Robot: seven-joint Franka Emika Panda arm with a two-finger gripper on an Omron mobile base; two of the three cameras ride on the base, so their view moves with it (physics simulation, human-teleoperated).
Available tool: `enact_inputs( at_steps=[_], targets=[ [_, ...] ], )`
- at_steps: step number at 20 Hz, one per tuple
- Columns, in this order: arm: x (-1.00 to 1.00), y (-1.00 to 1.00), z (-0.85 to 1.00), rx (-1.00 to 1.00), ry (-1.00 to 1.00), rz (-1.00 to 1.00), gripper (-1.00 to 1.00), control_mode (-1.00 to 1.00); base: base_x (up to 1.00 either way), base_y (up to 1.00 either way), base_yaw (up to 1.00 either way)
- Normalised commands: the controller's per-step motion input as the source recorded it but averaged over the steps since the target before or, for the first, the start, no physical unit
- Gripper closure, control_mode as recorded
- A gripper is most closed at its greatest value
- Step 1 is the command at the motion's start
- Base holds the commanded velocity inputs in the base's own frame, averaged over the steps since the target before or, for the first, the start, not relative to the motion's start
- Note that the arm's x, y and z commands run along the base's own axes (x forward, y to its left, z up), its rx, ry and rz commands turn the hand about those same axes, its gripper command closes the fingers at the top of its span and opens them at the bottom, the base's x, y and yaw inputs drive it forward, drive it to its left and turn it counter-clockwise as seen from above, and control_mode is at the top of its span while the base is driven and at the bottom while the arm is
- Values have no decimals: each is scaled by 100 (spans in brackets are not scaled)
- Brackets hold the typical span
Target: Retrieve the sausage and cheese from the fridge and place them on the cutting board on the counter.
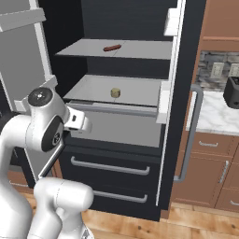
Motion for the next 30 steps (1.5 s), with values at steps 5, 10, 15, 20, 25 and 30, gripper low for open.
enact_inputs(
  at_steps=[5,10,15,20,25,30],
  targets=[
    [-2,0,0,0,0,0,-100,-100,0,0,0],
    [0,0,0,0,0,0,-100,-100,0,0,0],
    [0,0,0,0,0,0,-100,-100,0,0,0],
    [0,0,0,0,0,0,-100,-100,0,0,0],
    [0,0,0,0,0,0,-100,-100,0,0,0],
    [0,0,0,0,0,0,-100,-100,0,0,0]
  ],
)
